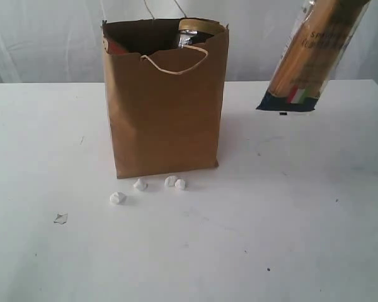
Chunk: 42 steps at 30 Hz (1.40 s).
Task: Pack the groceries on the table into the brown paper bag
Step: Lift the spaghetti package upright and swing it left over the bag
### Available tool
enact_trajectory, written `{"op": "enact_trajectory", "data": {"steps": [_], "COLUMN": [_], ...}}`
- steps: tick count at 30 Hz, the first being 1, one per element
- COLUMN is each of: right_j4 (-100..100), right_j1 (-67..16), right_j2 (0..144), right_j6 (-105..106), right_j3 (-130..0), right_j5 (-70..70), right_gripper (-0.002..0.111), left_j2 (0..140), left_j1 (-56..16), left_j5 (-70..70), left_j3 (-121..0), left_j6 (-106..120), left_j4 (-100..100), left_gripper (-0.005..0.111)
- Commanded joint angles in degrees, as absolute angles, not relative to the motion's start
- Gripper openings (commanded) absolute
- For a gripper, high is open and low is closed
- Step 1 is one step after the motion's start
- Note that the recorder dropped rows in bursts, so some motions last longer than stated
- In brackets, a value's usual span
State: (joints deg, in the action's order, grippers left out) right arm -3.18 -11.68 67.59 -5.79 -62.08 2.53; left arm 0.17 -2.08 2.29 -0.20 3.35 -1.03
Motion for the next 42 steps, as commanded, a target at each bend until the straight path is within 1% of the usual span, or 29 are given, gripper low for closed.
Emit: {"op": "enact_trajectory", "data": {"steps": [1, 9, 14, 23, 30, 36, 42], "right_j4": [-4.5, -3.7, 2.4, 13.2, 22.4, 23.4, 23.9], "right_j1": [-11.5, -14.1, -15.9, -16.8, -18.3, -18.3, -18.2], "right_j2": [64.5, 64.1, 65.4, 70.4, 74.9, 75.5, 72.3], "right_j6": [-11.1, -21.1, -28.1, -35.2, -35.4, -36.1, -32.5], "right_j3": [-62.6, -62.6, -62.6, -63.0, -63.4, -63.4, -63.2], "right_j5": [-8.5, -23.5, -32.0, -42.1, -46.9, -46.2, -42.8], "right_gripper": [0.000, 0.000, 0.000, 0.000, 0.000, 0.000, 0.000], "left_j2": [0.0, 0.0, 0.0, 0.0, 0.0, 0.0, 0.0], "left_j1": [-2.0, -2.0, -2.0, -2.0, -2.0, -2.0, -2.0], "left_j5": [2.9, 2.9, 2.9, 2.9, 2.9, 2.9, 2.9], "left_j3": [0.0, 0.0, 0.0, 0.0, 0.0, 0.0, 0.0], "left_j6": [3.3, 3.3, 3.3, 3.3, 3.3, 3.3, 3.3], "left_j4": [-1.5, -1.5, -1.5, -1.5, -1.5, -1.5, -1.5], "left_gripper": [0.000, 0.000, 0.000, 0.000, 0.000, 0.000, 0.000]}}
